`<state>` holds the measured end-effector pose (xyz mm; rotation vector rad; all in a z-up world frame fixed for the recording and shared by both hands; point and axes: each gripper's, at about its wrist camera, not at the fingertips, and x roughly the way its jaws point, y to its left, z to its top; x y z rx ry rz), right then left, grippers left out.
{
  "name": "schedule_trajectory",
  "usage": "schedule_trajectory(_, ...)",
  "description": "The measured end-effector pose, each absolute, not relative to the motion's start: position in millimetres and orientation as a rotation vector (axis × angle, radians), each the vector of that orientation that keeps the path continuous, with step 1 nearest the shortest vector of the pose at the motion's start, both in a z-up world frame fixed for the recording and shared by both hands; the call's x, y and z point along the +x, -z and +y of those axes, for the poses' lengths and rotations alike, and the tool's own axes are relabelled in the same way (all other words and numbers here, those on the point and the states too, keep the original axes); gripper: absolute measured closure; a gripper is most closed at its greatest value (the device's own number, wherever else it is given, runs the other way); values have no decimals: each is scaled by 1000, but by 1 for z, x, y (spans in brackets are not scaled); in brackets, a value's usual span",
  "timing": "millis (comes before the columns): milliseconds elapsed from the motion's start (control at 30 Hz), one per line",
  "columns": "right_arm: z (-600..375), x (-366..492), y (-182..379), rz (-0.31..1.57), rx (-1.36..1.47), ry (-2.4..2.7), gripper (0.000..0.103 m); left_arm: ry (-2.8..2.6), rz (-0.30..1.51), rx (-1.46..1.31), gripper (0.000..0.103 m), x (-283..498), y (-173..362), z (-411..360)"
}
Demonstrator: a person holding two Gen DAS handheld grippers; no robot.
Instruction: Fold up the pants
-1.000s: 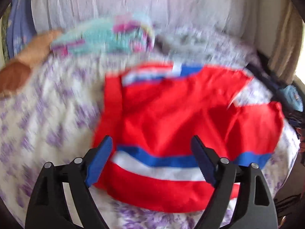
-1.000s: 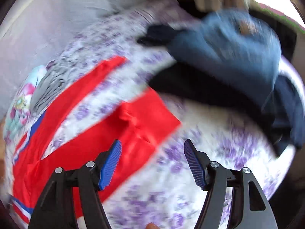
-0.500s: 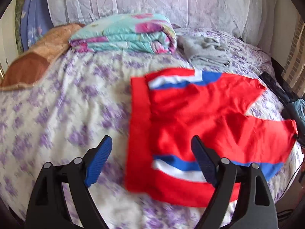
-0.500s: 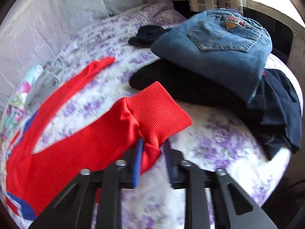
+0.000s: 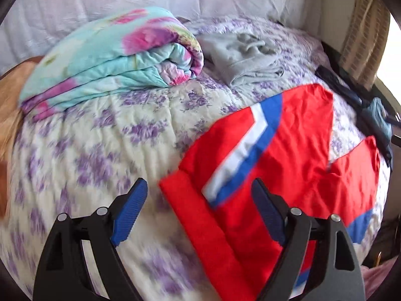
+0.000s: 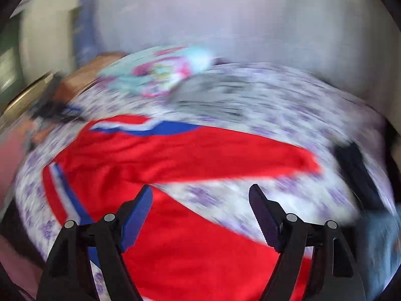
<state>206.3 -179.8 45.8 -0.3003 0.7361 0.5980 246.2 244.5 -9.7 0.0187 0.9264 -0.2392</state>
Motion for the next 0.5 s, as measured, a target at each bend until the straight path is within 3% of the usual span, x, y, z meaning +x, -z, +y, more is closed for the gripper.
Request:
schedule_trajectory(200,-60,314,-10,803,-532,-884,27,361,965,137,21,286,24,246)
schedule_trajectory(333,-13,383,28,919,-611,-989,40,504,1022,114,21,312,34,258)
schedule_trajectory(500,2,430,55,1006,-672,-1055,40,636,1109,163,21,325,56,250)
